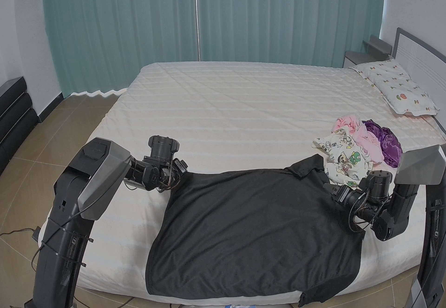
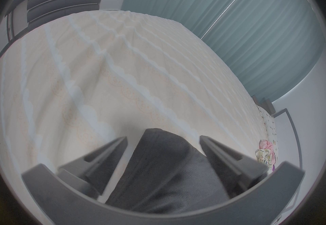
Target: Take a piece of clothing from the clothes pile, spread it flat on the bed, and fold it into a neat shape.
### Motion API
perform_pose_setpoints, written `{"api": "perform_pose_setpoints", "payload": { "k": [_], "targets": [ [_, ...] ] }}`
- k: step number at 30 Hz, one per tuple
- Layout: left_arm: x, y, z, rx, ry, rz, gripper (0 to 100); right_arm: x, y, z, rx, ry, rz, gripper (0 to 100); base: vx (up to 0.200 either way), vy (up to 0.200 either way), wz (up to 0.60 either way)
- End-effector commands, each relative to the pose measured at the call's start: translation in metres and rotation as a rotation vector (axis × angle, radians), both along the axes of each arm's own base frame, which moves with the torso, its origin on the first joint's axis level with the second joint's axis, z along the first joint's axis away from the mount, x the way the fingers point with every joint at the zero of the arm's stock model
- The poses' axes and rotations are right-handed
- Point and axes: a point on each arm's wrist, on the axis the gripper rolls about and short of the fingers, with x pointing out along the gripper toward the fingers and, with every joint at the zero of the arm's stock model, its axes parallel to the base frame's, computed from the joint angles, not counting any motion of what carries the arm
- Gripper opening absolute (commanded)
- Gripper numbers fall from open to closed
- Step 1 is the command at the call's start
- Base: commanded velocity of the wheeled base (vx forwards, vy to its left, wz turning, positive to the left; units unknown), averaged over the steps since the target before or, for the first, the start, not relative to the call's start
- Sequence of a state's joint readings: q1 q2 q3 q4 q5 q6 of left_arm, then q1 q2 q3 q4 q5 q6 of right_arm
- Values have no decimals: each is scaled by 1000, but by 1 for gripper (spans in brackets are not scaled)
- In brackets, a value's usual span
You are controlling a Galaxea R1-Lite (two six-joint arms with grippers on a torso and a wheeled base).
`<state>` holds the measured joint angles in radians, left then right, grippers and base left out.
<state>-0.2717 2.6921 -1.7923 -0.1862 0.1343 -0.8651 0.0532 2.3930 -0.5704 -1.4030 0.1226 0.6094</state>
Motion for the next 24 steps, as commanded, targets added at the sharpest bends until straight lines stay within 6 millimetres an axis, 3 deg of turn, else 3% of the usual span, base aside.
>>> {"api": "perform_pose_setpoints", "payload": {
  "k": [1,8,14,19,20,24],
  "targets": [
    [3,0,-11,1,7,1,0,6,5,2,1,-21,15,100,0,0,0],
    [8,4,-5,-3,19,21,0,20,20,8,10,-19,-1,100,0,0,0],
    [16,30,5,1,-19,131,0,46,30,18,53,-33,-53,100,0,0,0],
    [21,35,7,-10,-38,152,0,58,37,22,79,-30,-57,100,0,0,0],
    [25,36,15,-48,-69,188,0,72,45,22,95,-6,-82,100,0,0,0],
    [27,40,18,-59,-79,203,0,89,58,23,120,3,-101,100,0,0,0]
  ]
}}
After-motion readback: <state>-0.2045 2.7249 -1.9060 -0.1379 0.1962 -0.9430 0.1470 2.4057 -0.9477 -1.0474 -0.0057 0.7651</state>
